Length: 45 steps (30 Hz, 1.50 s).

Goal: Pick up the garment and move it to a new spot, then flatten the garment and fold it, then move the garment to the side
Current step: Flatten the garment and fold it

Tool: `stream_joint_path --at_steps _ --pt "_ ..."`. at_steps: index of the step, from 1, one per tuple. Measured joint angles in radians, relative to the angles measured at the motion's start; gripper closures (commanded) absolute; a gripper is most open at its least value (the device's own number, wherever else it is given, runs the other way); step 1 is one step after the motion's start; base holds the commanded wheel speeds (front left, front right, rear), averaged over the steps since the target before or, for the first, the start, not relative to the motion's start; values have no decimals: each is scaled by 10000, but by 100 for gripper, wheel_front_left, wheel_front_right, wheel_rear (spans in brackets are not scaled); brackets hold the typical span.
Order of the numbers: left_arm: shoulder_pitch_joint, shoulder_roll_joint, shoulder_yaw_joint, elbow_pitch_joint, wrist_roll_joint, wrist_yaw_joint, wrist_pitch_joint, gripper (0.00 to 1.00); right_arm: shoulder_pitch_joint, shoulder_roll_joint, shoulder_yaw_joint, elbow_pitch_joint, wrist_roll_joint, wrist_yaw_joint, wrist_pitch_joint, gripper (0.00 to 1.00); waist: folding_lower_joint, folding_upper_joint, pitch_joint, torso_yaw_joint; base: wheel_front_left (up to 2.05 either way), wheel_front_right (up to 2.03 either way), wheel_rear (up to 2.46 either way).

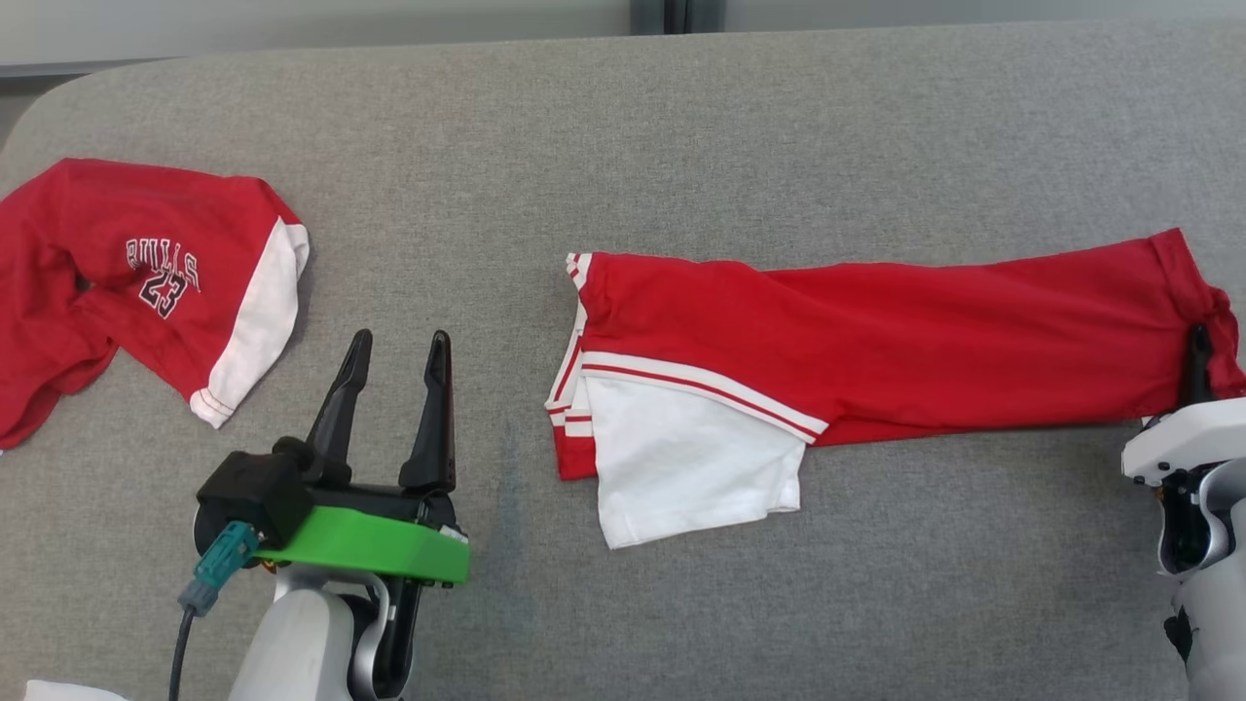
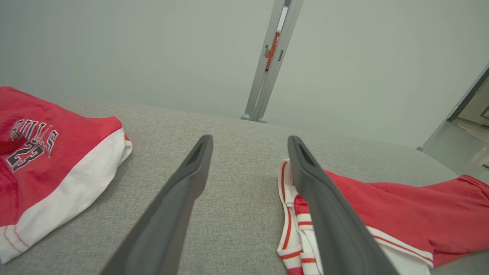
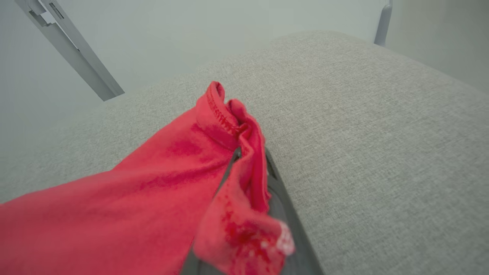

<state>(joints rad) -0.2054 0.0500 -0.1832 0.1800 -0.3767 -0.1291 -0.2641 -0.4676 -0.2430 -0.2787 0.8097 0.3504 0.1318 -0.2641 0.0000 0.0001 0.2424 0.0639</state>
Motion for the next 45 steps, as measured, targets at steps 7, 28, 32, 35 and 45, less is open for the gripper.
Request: stream_joint_path --at_steps 7,28,32,35,45 --pt "-6 -8 90 10 -105 -15 0 0 -267 430 865 -1091 123 -12 0 100 0 0 1 -71 0 0 0" --pt "214 -6 265 -174 -387 -15 0 0 474 1469 7127 -4428 2660 -12 972 100 0 0 -710 666 0 0 0" --pt "320 -4 311 -188 -451 -15 0 0 475 1638 7503 -3939 2654 -12 995 100 0 -1 -803 1014 0 0 0" --pt "347 -6 278 -194 -522 -15 0 0 470 1722 7668 -3459 2629 -12 928 100 0 0 -847 1271 0 0 0" --pt "427 -4 234 -178 -610 -15 0 0 217 1916 8230 -1931 2863 -12 581 0 0 -1 -851 1926 0 0 0"
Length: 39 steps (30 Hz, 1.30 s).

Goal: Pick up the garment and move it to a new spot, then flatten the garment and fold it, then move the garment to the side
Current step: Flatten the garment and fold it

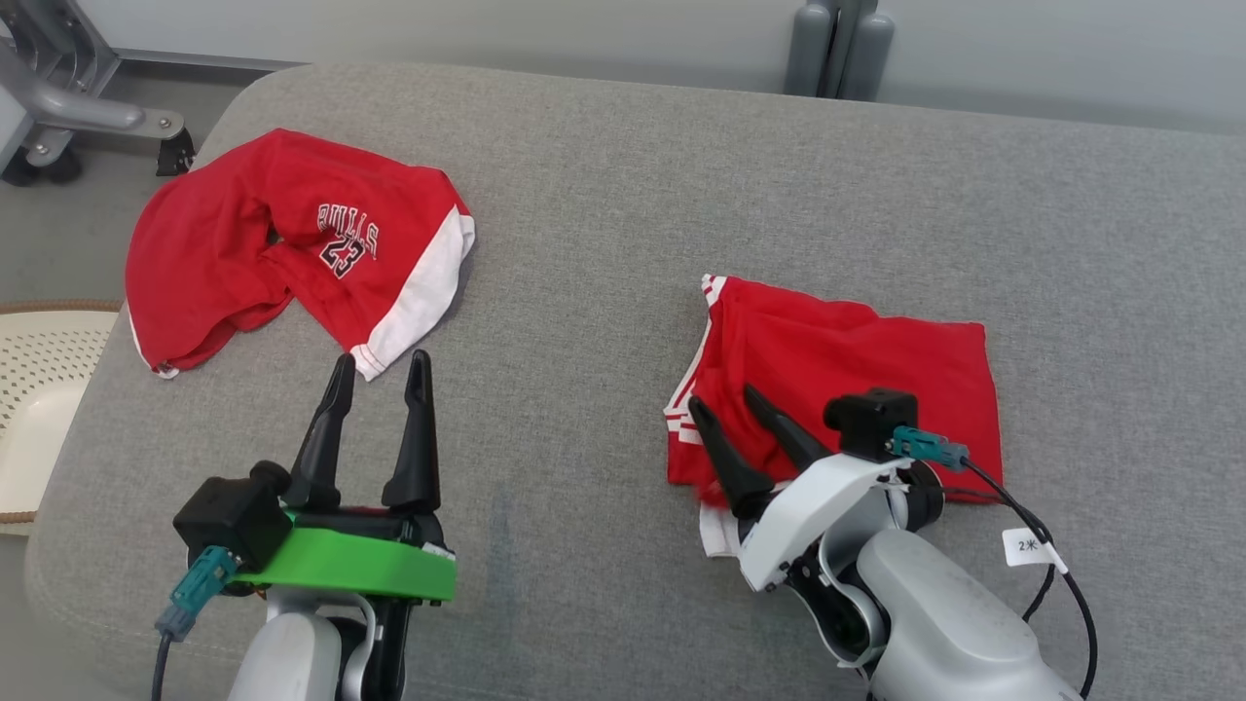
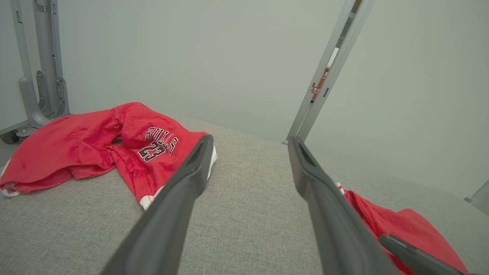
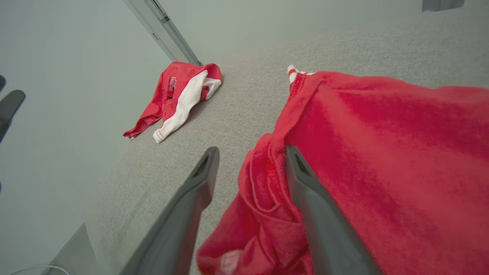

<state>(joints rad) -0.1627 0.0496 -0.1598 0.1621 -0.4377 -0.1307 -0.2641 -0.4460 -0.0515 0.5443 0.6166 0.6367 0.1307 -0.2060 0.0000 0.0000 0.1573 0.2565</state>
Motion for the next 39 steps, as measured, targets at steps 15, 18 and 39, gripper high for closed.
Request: stream_joint_path --at_steps 15,18,39 --pt "-25 0 234 -316 73 0 0 0 -663 -1106 -368 -926 -1135 0 -541 0 0 0 160 -837 0 0 0" --pt "-75 -2 278 -422 90 0 0 0 -600 -1578 -1162 -1887 -2382 0 -558 0 0 0 192 -1145 0 0 0" --pt "-290 -4 407 -456 706 0 0 0 1767 -688 -4849 -4865 -5574 0 -566 0 0 0 569 -2717 0 0 0"
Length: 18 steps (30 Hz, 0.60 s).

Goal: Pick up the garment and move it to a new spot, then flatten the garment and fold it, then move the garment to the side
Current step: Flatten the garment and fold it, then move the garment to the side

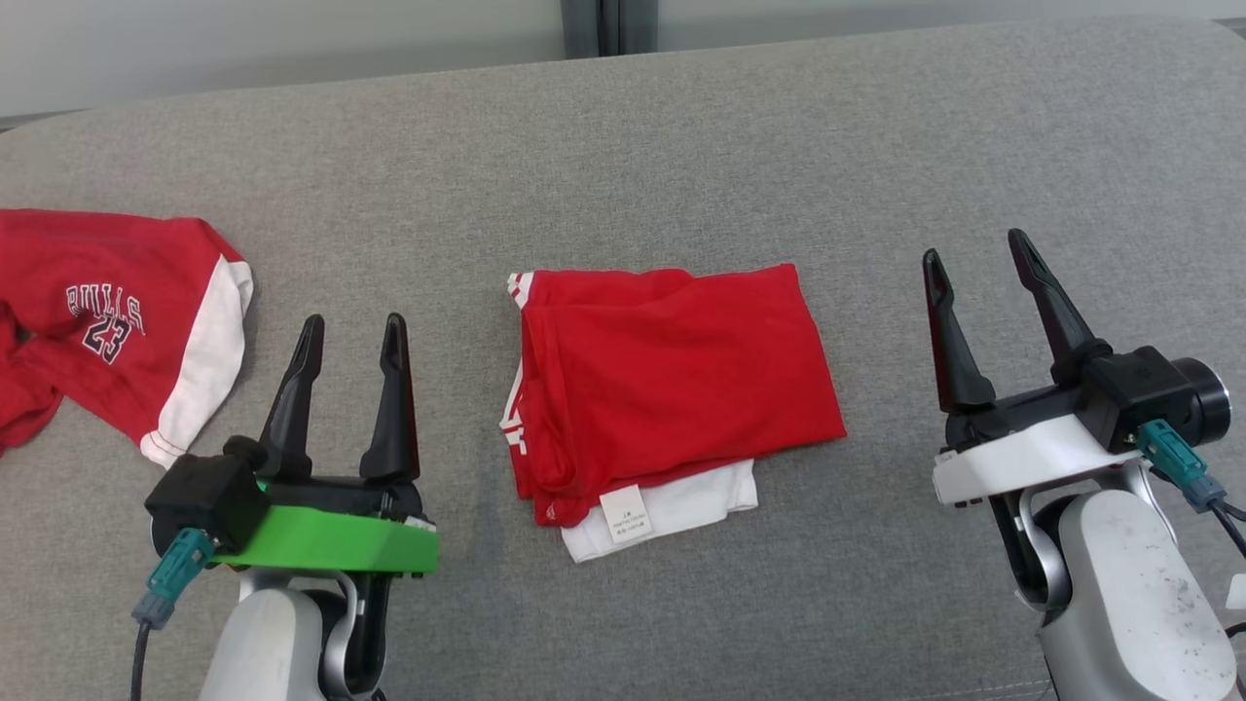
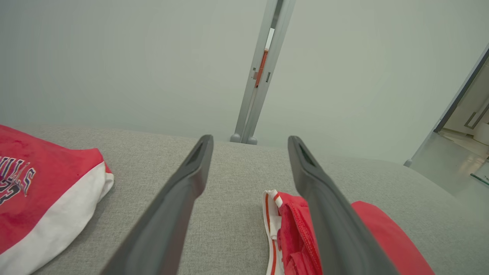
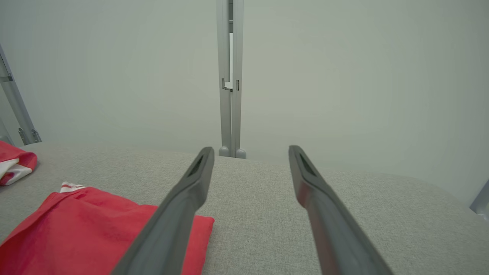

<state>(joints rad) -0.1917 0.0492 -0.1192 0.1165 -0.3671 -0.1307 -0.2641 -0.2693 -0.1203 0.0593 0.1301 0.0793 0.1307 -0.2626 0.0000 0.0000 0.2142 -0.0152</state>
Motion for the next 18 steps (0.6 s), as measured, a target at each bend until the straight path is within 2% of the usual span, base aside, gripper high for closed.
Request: stream_joint_path --at_steps 18 --pt "-5 0 -161 119 59 0 0 0 4 222 -284 389 -234 0 0 0 0 0 111 197 0 0 0"
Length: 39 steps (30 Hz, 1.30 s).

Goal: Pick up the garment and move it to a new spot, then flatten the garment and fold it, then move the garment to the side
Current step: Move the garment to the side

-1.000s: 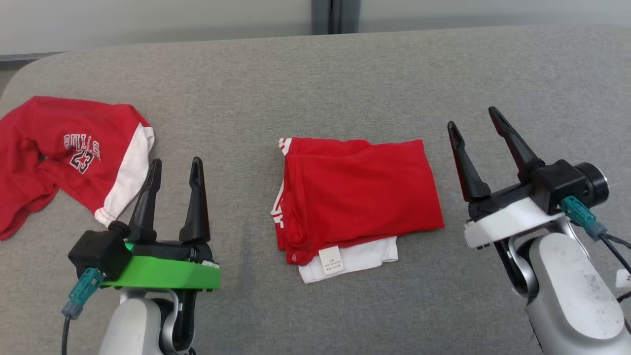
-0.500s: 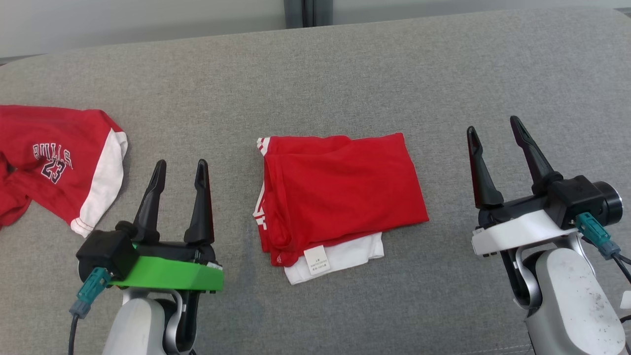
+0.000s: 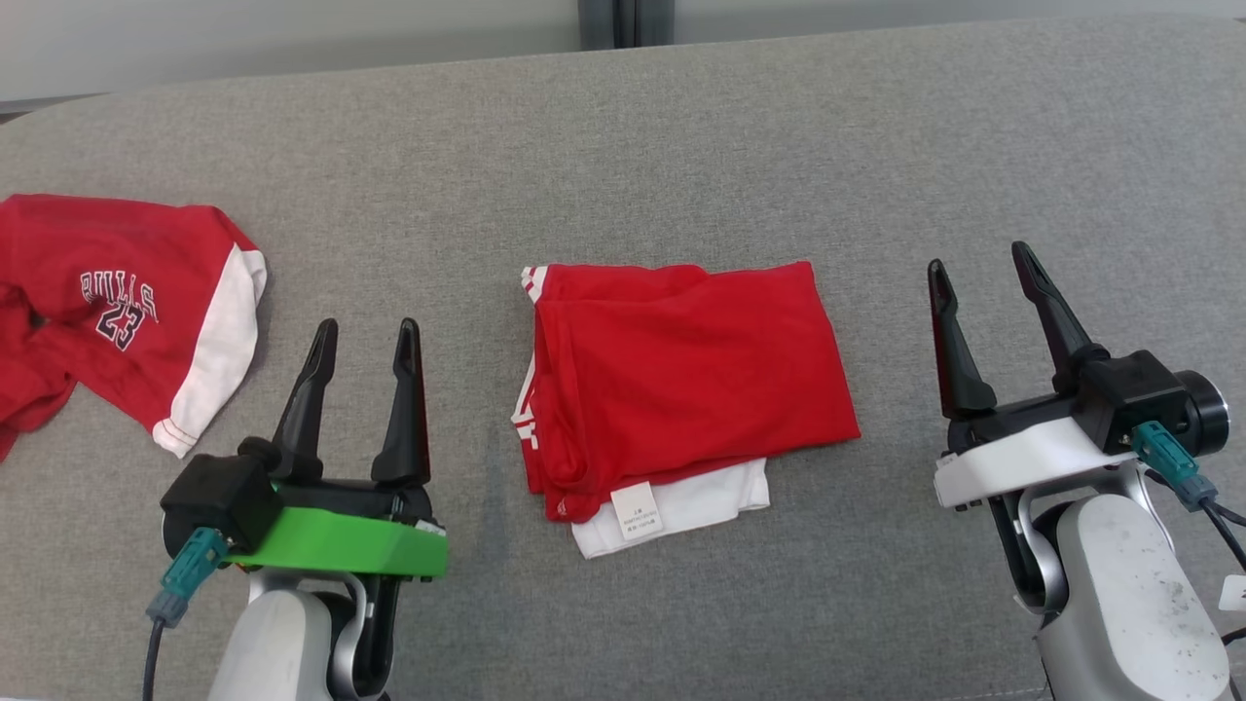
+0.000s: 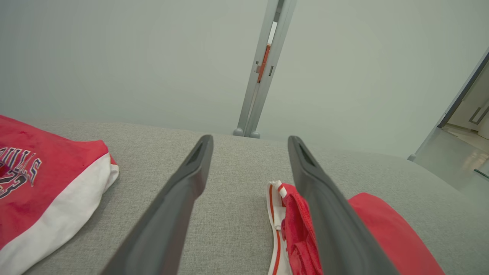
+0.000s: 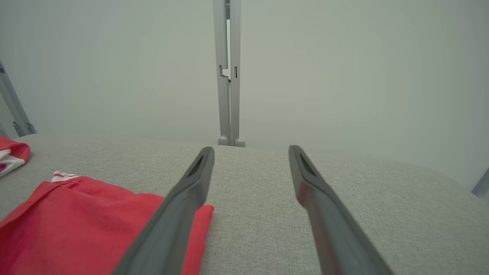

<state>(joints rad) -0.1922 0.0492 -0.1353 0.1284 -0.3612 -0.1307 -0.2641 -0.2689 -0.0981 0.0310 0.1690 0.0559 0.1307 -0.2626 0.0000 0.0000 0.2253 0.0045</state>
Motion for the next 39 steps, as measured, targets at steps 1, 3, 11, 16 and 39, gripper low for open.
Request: stream_joint_path --at_steps 1,3,11,16,39 --pt "-2 0 -8 2 0 0 0 0 0 12 -27 19 -15 0 0 0 0 0 6 19 0 0 0" --pt "-15 0 -31 10 0 0 0 0 0 38 -54 56 -36 0 0 0 0 0 21 57 0 0 0" --pt "-142 0 -194 15 -4 0 0 0 -16 117 -50 510 -67 0 0 0 0 0 180 300 0 0 0" --pt "-213 0 -318 31 -54 0 0 0 -131 150 255 1294 63 2 0 0 0 0 360 510 0 0 0" --pt "-389 2 -614 -6 -115 0 0 0 -1845 6 968 4915 704 12 25 100 0 0 991 1513 0 0 0"
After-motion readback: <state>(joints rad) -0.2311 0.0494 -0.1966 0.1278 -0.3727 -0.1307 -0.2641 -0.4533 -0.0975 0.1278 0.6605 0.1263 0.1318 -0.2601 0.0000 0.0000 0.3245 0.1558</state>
